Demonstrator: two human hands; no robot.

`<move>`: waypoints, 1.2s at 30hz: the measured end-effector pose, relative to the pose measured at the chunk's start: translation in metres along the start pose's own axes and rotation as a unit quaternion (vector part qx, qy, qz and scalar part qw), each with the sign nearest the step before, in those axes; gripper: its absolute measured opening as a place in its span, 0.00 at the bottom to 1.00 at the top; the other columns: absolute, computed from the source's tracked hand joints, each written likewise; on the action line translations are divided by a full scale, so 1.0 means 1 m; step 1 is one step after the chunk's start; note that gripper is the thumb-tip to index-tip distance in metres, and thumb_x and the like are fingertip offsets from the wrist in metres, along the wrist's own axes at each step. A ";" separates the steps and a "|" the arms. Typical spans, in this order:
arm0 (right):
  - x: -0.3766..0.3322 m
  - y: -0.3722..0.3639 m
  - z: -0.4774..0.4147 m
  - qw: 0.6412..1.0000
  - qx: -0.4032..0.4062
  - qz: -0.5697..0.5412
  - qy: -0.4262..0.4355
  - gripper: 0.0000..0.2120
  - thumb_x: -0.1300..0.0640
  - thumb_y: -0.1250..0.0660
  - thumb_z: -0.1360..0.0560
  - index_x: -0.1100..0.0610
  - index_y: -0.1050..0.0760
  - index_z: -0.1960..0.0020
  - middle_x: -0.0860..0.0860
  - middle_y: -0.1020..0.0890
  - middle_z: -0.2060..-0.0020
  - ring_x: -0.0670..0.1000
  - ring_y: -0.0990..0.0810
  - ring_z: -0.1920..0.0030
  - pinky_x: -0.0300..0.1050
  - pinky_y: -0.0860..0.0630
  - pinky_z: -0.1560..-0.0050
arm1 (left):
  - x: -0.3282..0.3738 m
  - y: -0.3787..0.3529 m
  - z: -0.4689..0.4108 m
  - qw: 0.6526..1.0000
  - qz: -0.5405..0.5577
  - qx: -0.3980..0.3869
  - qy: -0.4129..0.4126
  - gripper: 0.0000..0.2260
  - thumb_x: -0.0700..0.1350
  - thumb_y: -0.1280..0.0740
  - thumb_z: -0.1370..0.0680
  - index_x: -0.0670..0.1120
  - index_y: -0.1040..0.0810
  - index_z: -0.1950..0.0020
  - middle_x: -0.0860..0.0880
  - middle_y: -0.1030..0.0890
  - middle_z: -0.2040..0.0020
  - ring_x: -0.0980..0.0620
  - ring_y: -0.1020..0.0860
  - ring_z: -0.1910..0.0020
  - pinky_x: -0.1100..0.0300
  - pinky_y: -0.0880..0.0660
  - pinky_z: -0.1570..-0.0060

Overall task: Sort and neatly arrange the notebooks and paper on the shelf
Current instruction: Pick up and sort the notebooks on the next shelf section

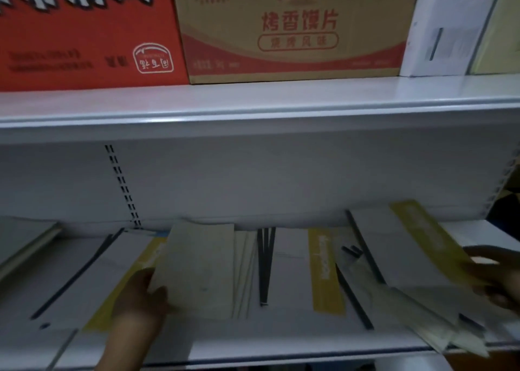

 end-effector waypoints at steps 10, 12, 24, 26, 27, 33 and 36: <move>-0.014 -0.162 0.030 0.913 -0.109 0.381 0.096 0.12 0.46 0.39 0.24 0.54 0.24 0.57 0.52 0.21 0.57 0.54 0.22 0.50 0.40 0.30 0.59 | 0.026 -0.011 -0.001 0.964 -0.249 -0.092 -0.031 0.20 0.52 0.27 0.32 0.53 0.21 0.41 0.47 0.28 0.31 0.45 0.28 0.34 0.53 0.32 0.34; -0.005 -0.141 0.025 0.907 -0.055 0.405 0.101 0.18 0.40 0.42 0.25 0.54 0.25 0.60 0.50 0.24 0.62 0.53 0.22 0.49 0.40 0.32 0.58 | 0.041 -0.022 0.001 0.977 -0.194 -0.058 -0.074 0.20 0.45 0.22 0.37 0.46 0.18 0.46 0.40 0.25 0.34 0.38 0.25 0.38 0.44 0.32 0.34; 0.057 -0.003 0.003 0.936 0.151 0.311 0.068 0.33 0.34 0.34 0.38 0.57 0.27 0.43 0.58 0.26 0.43 0.58 0.26 0.42 0.44 0.27 0.49 | 0.220 -0.209 0.102 0.935 0.008 -0.282 -0.214 0.22 0.55 0.33 0.27 0.43 0.26 0.39 0.46 0.25 0.42 0.44 0.25 0.41 0.57 0.28 0.42; 0.058 0.001 0.001 0.946 0.147 0.285 0.048 0.36 0.40 0.28 0.35 0.58 0.32 0.35 0.57 0.30 0.38 0.57 0.29 0.37 0.47 0.27 0.41 | 0.226 -0.220 0.108 0.934 -0.006 -0.299 -0.195 0.22 0.55 0.33 0.26 0.44 0.28 0.38 0.46 0.24 0.42 0.46 0.25 0.43 0.58 0.29 0.46; 0.059 0.004 -0.001 0.949 0.140 0.280 0.040 0.37 0.40 0.28 0.35 0.57 0.34 0.33 0.56 0.32 0.37 0.56 0.29 0.36 0.47 0.28 0.39 | 0.227 -0.221 0.108 0.935 -0.006 -0.298 -0.189 0.21 0.54 0.32 0.26 0.45 0.28 0.38 0.46 0.24 0.41 0.46 0.24 0.44 0.58 0.29 0.46; 0.060 0.014 -0.014 0.951 0.095 0.290 0.041 0.41 0.40 0.31 0.32 0.57 0.42 0.28 0.54 0.42 0.28 0.54 0.31 0.34 0.44 0.30 0.36 | 0.217 -0.204 0.082 0.937 -0.058 -0.278 -0.202 0.12 0.48 0.32 0.26 0.46 0.23 0.45 0.46 0.20 0.45 0.51 0.25 0.54 0.59 0.28 0.52; 0.050 0.020 -0.020 0.945 0.050 0.323 0.014 0.50 0.39 0.30 0.33 0.55 0.54 0.24 0.55 0.48 0.25 0.55 0.39 0.27 0.44 0.36 0.32 | 0.202 -0.180 0.071 0.942 0.083 -0.314 -0.083 0.05 0.40 0.32 0.25 0.44 0.27 0.51 0.40 0.23 0.45 0.43 0.23 0.51 0.48 0.22 0.49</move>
Point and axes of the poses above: each hand's wrist, its own z-axis away from the middle knuckle, its own y-axis out of the back of the hand, x = y × z, the point moved 2 cm from there along -z, towards the middle knuckle
